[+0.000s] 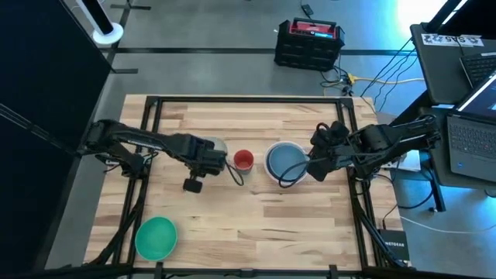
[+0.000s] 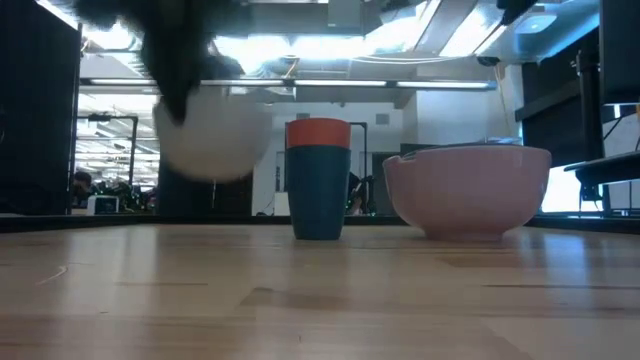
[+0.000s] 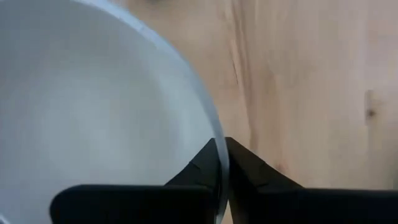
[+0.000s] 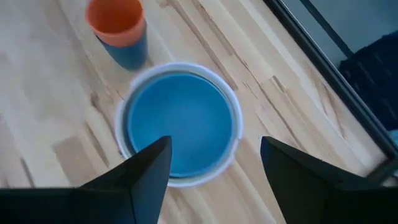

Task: Nest bowls inside each other
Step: Stack the white bowl on top of the blue bowl

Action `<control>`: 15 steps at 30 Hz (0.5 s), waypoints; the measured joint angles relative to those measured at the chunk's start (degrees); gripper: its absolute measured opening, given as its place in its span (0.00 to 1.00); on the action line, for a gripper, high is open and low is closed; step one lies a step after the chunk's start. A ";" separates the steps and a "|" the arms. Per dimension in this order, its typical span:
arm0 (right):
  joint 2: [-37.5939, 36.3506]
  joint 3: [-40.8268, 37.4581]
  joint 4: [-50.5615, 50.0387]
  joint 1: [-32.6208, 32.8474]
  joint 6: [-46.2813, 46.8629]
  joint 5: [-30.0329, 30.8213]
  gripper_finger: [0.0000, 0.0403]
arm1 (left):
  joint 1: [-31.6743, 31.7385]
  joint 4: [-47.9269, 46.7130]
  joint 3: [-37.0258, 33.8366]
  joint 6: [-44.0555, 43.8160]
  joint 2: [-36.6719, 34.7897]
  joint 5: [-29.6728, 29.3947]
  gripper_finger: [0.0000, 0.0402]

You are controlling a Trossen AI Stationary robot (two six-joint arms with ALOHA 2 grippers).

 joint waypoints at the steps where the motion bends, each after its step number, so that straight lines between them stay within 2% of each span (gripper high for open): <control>1: -0.04 -0.16 -0.51 0.00 0.13 -0.03 0.58 | 0.02 -1.62 1.65 -0.02 -0.41 -0.43 0.00; 5: -1.93 -6.88 1.80 0.32 4.00 -3.20 0.58 | 1.66 -8.19 14.76 1.63 0.66 -1.88 0.00; 8: -4.08 -15.45 9.03 2.88 7.88 -5.73 0.58 | 3.09 -8.37 23.95 4.46 4.43 -2.01 0.00; 12: -6.74 -25.17 15.33 8.51 18.93 -6.65 0.58 | 4.51 -6.91 35.13 9.53 12.24 -2.04 0.00; 15: -8.23 -28.67 17.76 14.64 27.65 -5.05 0.58 | 5.11 -3.33 42.08 13.43 18.44 -2.03 0.00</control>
